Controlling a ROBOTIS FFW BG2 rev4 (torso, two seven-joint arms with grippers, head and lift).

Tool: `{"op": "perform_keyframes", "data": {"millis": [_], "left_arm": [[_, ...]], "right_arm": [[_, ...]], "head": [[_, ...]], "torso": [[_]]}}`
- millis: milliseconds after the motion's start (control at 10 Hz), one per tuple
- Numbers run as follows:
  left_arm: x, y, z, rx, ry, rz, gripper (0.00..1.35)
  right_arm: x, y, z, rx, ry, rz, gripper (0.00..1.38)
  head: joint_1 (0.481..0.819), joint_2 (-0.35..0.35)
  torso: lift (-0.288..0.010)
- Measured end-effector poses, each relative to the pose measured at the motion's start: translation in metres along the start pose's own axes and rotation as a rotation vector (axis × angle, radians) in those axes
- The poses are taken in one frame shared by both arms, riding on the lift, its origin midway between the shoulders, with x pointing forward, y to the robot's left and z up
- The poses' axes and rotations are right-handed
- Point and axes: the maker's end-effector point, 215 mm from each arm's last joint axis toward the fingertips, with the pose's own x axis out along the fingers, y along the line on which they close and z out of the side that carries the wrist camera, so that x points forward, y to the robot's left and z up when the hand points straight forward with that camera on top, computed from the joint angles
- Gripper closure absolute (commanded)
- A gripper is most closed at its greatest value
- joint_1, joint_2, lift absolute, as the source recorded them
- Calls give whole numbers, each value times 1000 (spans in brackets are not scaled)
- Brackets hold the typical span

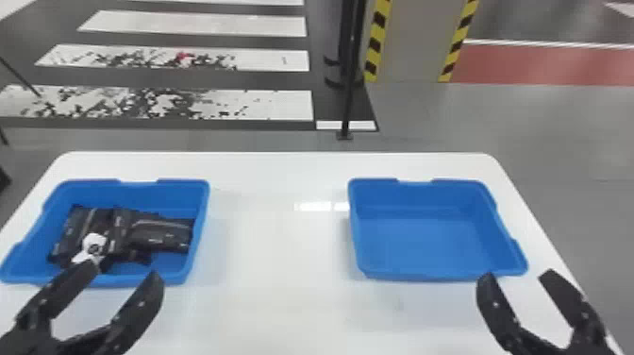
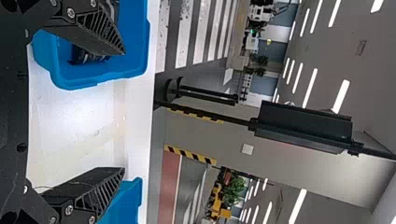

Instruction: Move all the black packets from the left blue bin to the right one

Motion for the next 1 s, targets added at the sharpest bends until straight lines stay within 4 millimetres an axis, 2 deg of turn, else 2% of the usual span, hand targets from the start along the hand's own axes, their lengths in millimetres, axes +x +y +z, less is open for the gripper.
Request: {"op": "perform_keyframes", "data": {"millis": [600, 1000], "left_arm": [[-1, 0, -2, -2, 6, 1, 153], [4, 6, -11, -8, 51, 3, 154]], "right_arm": [[0, -1, 0, 6, 0, -2, 151], [-1, -1, -1, 12, 0, -4, 151]], "head": [[695, -60], [695, -56]], "torso": [[-138], [-138]]}}
